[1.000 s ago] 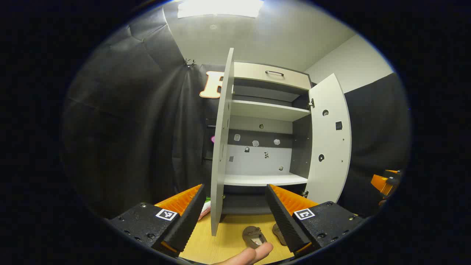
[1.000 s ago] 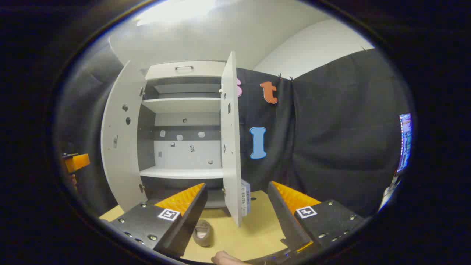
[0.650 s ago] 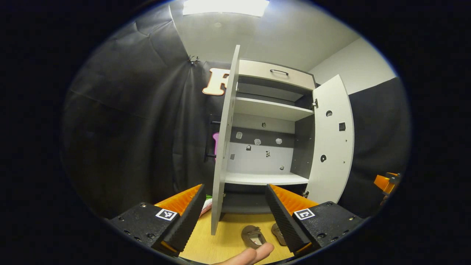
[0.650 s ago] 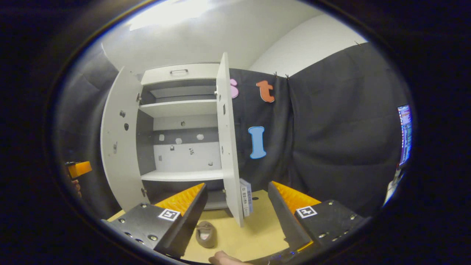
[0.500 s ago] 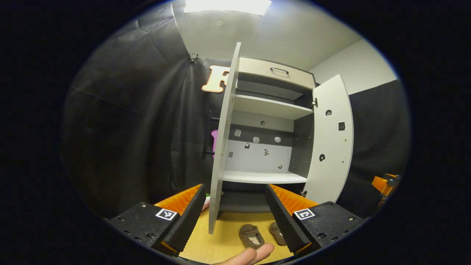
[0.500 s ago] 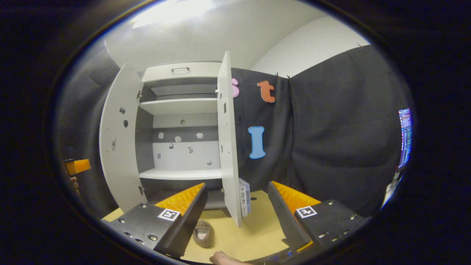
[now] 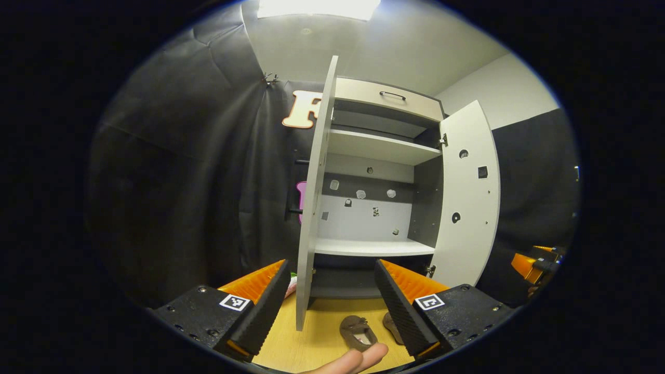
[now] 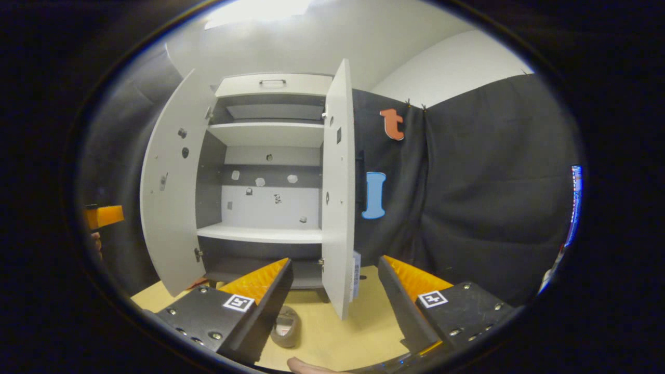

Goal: Grab one shoe with the right hand and put it into the shoe cabinet, grab the other shoe with the left hand and put it into the shoe cabinet; then close the right door with the right hand and the left door with the left hand.

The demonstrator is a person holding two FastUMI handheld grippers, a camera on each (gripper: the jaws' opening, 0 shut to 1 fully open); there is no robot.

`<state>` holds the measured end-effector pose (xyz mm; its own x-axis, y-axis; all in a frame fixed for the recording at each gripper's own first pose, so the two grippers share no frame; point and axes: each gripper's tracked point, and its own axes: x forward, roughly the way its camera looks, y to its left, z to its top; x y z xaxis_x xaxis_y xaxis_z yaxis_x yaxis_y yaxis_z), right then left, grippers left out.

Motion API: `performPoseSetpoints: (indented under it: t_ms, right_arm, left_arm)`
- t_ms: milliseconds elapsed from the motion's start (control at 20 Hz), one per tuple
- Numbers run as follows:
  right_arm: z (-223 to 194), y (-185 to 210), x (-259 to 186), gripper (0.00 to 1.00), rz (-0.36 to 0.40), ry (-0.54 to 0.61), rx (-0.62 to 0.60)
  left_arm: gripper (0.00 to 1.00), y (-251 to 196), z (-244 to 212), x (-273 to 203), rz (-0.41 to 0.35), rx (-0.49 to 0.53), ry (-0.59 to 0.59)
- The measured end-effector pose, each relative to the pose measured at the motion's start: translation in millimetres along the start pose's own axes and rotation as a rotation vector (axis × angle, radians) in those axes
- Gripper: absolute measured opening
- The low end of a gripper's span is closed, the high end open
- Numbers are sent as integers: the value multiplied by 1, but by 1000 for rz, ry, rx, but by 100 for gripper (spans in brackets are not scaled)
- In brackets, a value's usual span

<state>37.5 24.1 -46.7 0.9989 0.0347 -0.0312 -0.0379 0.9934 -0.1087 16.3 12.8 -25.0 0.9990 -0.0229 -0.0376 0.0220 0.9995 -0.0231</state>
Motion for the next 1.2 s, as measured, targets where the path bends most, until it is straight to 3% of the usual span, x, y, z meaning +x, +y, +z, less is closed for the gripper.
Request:
performPoseSetpoints:
  t_ms: [50,350,850,1050,1200]
  right_arm:
    - [-6,4,4,94,2,7,-8]
    - [-71,47,37,99,66,91,-95]
    - [-267,132,82,98,219,436,-116]
    - [-314,163,95,98,245,536,-88]
    - [-351,163,106,98,218,627,-103]
  left_arm:
    - [99,2,0,1,1,4,-5]
    - [99,3,-21,1,-20,29,20]
    - [99,0,-39,6,-41,64,44]
    - [99,-5,-47,9,-60,72,42]
    - [99,-8,-57,14,-87,57,56]
